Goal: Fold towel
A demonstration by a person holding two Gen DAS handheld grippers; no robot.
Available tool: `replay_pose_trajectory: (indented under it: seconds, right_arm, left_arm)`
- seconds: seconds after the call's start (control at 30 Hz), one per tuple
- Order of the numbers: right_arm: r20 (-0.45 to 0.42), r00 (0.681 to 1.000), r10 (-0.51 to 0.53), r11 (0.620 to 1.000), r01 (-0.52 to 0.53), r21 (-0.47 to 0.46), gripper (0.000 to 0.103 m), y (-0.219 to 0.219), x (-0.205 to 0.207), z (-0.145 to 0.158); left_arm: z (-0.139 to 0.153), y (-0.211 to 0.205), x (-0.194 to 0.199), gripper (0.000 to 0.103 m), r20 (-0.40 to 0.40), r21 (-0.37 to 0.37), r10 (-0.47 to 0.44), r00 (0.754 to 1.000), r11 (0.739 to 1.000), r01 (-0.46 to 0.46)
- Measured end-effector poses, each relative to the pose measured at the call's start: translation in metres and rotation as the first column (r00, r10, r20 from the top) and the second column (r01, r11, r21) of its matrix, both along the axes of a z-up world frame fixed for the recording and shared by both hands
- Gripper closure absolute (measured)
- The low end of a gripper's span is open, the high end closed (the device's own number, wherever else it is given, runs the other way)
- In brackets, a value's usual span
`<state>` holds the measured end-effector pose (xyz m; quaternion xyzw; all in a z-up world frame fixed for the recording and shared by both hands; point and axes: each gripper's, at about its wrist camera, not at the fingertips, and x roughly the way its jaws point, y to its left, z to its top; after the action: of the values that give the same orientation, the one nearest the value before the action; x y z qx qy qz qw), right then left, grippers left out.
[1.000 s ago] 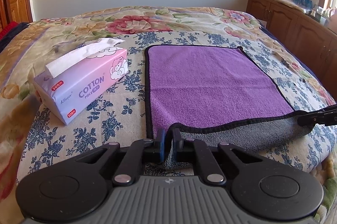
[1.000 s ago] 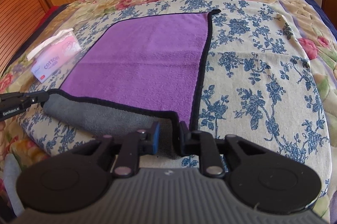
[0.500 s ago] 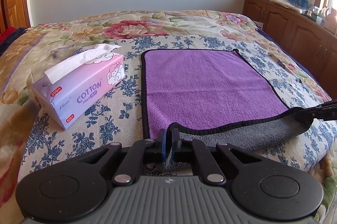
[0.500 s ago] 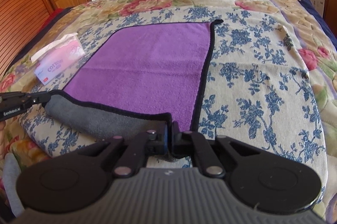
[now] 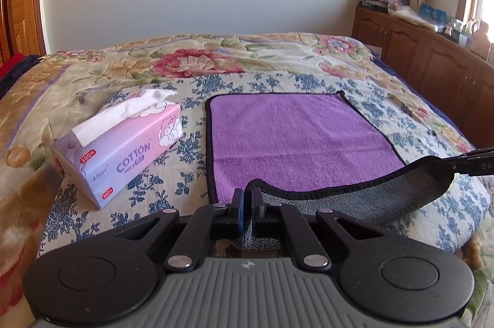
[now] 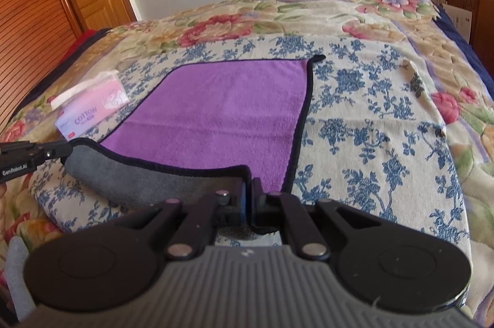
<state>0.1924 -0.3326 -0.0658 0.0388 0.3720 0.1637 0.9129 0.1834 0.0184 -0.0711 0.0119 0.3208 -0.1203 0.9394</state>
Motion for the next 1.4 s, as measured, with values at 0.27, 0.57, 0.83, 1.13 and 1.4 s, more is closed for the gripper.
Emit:
replay_pose_trajectory:
  seconds: [0.27,0.57,0.83,1.13,1.4]
  right_arm:
    - [0.048,0.999,-0.006,1.000,0.005,0.012,0.099,-0.001,-0.001,0.008]
    - [0.101,0.995,-0.004,1.000,0.003,0.013,0.099,0.001,-0.001,0.017]
    - [0.137,0.991,0.011,1.000,-0.012,0.007,0.099,0.004,0.008,0.023]
    - [0.184,0.982,0.038,0.999,-0.037,-0.012,0.099,0.009,0.018,0.033]
    - [0.215,0.976,0.045,0.999,-0.040,-0.028,0.099,0.011,0.028,0.040]
  left_arm:
    - [0.008,0.000,-0.002,0.098,0.032,-0.014,-0.001,0.999,1.000,0.001]
    - [0.017,-0.001,-0.002,0.098,0.065,-0.034,0.003,0.998,0.999,-0.001]
    - [0.025,-0.006,0.006,0.098,0.083,-0.034,-0.006,0.997,0.999,0.009]
    - [0.033,-0.010,0.015,0.098,0.099,-0.014,-0.015,0.995,1.000,0.017]
    - [0.038,-0.012,0.024,0.098,0.104,0.001,-0.017,0.994,1.000,0.017]
